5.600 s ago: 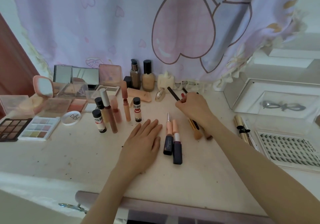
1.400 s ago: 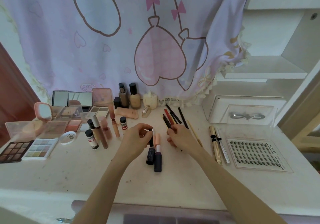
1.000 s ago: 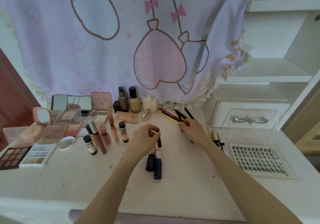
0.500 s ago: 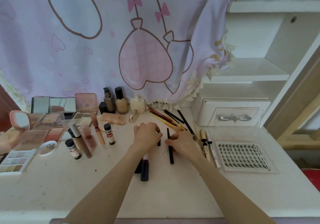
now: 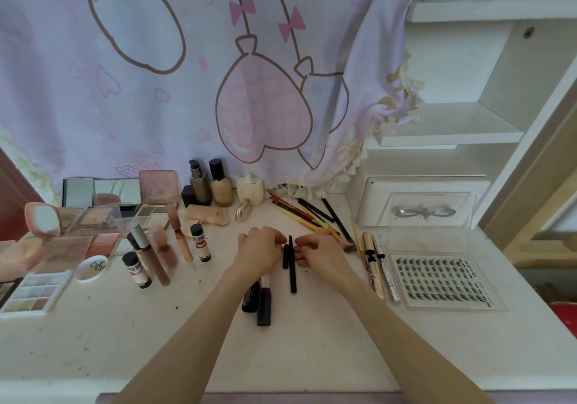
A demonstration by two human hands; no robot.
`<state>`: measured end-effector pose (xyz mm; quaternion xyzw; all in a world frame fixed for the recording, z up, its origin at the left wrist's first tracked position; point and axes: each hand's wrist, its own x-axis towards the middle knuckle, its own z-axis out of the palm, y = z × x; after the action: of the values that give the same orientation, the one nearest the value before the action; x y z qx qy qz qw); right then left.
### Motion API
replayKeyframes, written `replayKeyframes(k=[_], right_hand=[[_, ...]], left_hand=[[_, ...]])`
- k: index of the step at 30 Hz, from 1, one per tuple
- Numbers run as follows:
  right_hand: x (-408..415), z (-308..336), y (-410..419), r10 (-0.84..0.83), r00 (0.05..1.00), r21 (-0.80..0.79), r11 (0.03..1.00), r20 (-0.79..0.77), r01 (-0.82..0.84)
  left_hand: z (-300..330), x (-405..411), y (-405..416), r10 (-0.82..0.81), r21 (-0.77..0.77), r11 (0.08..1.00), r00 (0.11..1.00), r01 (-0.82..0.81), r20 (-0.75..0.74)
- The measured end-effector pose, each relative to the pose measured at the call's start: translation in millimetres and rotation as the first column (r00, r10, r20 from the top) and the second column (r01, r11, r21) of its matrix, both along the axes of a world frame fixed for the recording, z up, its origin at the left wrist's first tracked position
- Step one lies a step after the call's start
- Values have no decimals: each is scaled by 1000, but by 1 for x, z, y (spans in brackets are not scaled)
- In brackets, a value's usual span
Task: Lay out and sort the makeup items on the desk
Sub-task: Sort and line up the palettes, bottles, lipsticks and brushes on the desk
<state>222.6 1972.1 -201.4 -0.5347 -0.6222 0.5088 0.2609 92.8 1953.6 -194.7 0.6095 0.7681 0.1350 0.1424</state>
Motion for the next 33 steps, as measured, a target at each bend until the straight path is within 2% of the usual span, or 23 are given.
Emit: replayKeyframes(k=[10,13,18,21,25,29,33], right_hand=[[0,-2,3,15,1000,-6,1000,-26,-15],[6,1,7,-17,1000,54,998,-18,18],[16,6,28,-48,986,284,959,160,1],[11,17,45,-36,937,414,902,348,-119],[-8,24,73,-41,854,448,864,519,-231],[-22,17,95,-63,727,403,863,683,-304],[-30,9,103,-63,690,375,873,721,-312]], left_hand=[[2,-2,-5,-25,10,1000,1000,25,-13],[4,-7,-9,-48,42,998,999,48,-3],[7,-28,-35,-15,177,984,993,-6,120],[1,-41,-57,19,167,985,989,-44,146],[-15,-49,-78,29,126,991,987,-49,156],[-37,-55,-88,-17,169,985,999,22,-30],[-49,-59,-86,-26,262,963,987,67,-158]])
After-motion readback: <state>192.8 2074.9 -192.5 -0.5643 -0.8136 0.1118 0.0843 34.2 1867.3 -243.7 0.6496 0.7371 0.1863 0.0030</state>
